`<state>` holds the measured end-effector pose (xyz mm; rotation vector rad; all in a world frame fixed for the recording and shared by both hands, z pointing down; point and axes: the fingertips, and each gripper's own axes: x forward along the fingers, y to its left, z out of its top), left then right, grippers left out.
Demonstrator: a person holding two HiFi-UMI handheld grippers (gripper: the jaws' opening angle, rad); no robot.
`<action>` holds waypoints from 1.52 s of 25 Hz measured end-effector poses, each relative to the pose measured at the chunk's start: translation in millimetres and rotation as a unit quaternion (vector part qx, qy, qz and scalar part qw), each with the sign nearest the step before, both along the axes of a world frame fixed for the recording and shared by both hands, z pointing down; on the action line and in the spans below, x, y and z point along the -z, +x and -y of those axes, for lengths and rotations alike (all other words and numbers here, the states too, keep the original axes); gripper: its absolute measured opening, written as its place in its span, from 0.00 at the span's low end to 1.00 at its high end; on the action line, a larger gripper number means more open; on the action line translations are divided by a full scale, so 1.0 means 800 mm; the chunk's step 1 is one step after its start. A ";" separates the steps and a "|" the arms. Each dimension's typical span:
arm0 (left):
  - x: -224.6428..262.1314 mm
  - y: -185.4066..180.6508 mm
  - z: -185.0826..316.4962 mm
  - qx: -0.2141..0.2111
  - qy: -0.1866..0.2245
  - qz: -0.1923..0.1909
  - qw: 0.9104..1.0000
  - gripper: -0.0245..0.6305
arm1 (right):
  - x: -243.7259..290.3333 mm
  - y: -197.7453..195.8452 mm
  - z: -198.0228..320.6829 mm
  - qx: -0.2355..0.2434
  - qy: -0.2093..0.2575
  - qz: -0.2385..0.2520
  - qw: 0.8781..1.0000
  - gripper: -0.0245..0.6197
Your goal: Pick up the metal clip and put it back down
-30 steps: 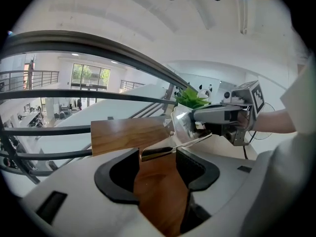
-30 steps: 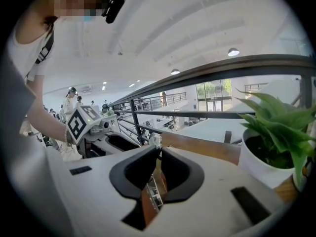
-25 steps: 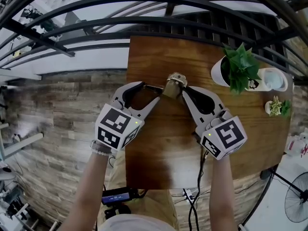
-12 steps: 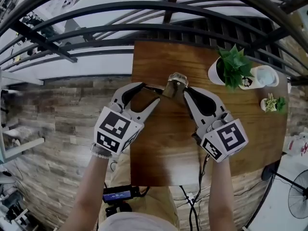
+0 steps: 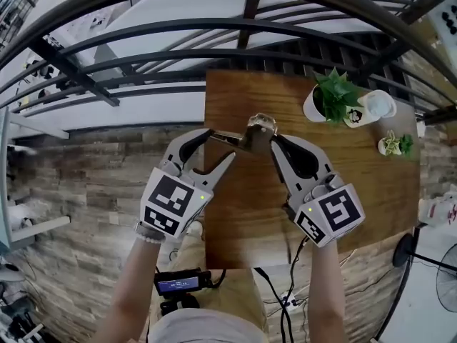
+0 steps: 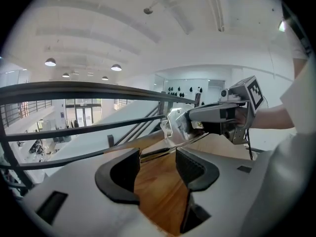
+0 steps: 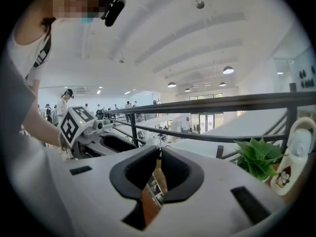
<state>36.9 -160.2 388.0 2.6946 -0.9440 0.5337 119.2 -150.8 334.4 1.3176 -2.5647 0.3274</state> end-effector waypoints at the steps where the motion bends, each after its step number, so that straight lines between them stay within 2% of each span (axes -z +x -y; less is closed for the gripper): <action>1: 0.008 -0.003 -0.006 -0.001 0.003 -0.001 1.000 0.40 | 0.007 -0.004 -0.007 -0.002 0.002 -0.001 1.000 0.10; 9: 0.062 -0.022 -0.042 -0.005 0.037 -0.002 0.999 0.40 | 0.063 -0.025 -0.050 -0.018 0.030 -0.011 0.999 0.10; 14: 0.099 -0.032 -0.052 -0.003 0.056 -0.014 0.998 0.36 | 0.100 -0.035 -0.068 -0.027 0.048 -0.017 0.998 0.10; 22: 0.147 -0.055 -0.059 0.018 0.084 -0.033 0.996 0.36 | 0.147 -0.059 -0.083 -0.033 0.080 -0.024 0.996 0.10; 29: 0.171 -0.069 -0.064 0.022 0.102 -0.040 0.994 0.36 | 0.169 -0.074 -0.091 -0.036 0.097 -0.028 0.994 0.10; 38: 0.179 -0.070 -0.066 0.018 0.107 -0.044 0.993 0.36 | 0.176 -0.074 -0.093 -0.042 0.101 -0.027 0.994 0.10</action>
